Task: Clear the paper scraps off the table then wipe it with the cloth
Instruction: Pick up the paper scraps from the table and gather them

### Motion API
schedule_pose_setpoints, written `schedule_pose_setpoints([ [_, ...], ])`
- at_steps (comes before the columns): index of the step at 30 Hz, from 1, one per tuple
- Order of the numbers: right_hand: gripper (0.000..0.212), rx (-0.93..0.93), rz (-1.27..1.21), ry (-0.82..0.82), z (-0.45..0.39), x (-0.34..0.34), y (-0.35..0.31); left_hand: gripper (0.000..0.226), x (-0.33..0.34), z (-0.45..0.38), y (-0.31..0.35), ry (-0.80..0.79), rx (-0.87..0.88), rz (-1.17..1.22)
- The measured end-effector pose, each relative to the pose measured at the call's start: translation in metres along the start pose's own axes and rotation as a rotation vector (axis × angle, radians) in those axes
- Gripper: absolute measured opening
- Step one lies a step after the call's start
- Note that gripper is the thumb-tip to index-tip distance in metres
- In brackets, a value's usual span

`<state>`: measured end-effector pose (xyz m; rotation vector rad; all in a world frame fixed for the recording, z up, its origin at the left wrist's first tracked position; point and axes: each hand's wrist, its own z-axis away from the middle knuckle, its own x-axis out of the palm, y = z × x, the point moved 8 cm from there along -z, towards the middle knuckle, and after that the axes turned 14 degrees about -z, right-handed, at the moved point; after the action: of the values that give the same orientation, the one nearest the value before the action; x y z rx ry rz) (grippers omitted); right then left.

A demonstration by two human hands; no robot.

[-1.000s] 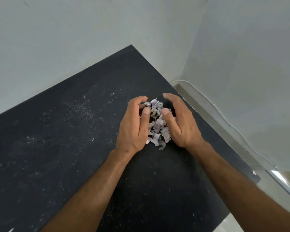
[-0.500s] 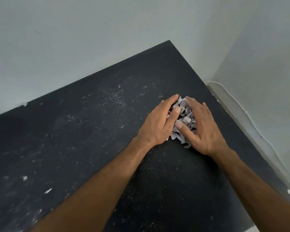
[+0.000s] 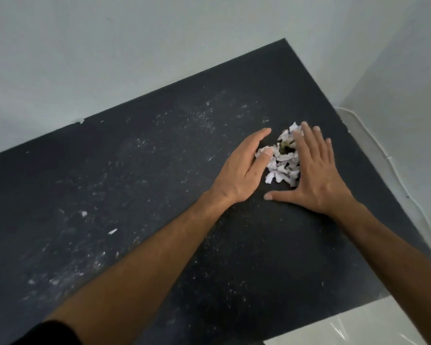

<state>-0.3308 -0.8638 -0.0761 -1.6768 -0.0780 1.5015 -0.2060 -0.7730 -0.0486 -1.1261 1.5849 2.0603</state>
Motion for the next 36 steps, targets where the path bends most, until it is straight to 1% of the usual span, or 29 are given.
schedule_pose_setpoints([
  [3,0.142,0.007,0.021,0.038,0.001,-0.003,-0.002,0.053,0.007,0.026,-0.012,0.021,0.102,-0.246],
  [6,0.141,0.026,0.053,0.082,0.001,-0.007,-0.002,0.058,0.020,0.038,-0.018,0.006,0.165,-0.354],
  [8,0.142,0.032,0.088,0.072,-0.001,-0.009,-0.001,0.057,0.022,0.036,-0.015,0.017,0.174,-0.341],
  [12,0.145,0.024,0.128,0.010,-0.015,-0.016,-0.002,0.054,0.016,0.022,-0.006,0.045,0.172,-0.242],
  [15,0.148,0.008,0.133,-0.054,-0.025,-0.017,-0.003,0.055,0.008,0.017,-0.003,0.084,0.131,-0.198],
  [16,0.148,-0.005,0.138,-0.074,-0.027,-0.015,-0.004,0.052,0.007,0.016,-0.004,0.109,0.126,-0.211],
  [18,0.147,-0.043,0.152,-0.101,-0.031,-0.013,-0.003,0.040,0.008,0.015,-0.003,0.156,0.134,-0.252],
  [20,0.143,-0.093,0.167,-0.137,-0.037,-0.010,-0.003,0.028,0.014,0.013,-0.001,0.184,0.149,-0.296],
  [22,0.129,-0.186,0.171,-0.187,-0.043,-0.006,-0.004,0.023,0.021,0.013,0.002,0.211,0.128,-0.310],
  [25,0.097,-0.363,0.109,-0.220,-0.043,0.000,-0.006,0.021,0.022,0.018,0.006,0.292,0.001,-0.201],
  [28,0.059,-0.525,0.008,-0.108,-0.042,-0.008,-0.006,0.018,0.023,0.024,0.013,0.425,-0.120,-0.122],
  [30,0.038,-0.575,-0.011,-0.037,-0.044,-0.018,-0.001,0.018,0.030,0.026,0.020,0.500,-0.202,-0.104],
  [31,0.032,-0.584,-0.006,-0.017,-0.046,-0.021,0.002,0.020,0.034,0.027,0.024,0.529,-0.244,-0.100],
  [33,0.027,-0.593,0.026,-0.016,-0.051,-0.023,0.004,0.027,0.040,0.024,0.031,0.566,-0.307,-0.098],
  [36,0.029,-0.607,0.088,-0.013,-0.053,-0.020,0.004,0.045,0.045,0.016,0.030,0.556,-0.370,-0.138],
])
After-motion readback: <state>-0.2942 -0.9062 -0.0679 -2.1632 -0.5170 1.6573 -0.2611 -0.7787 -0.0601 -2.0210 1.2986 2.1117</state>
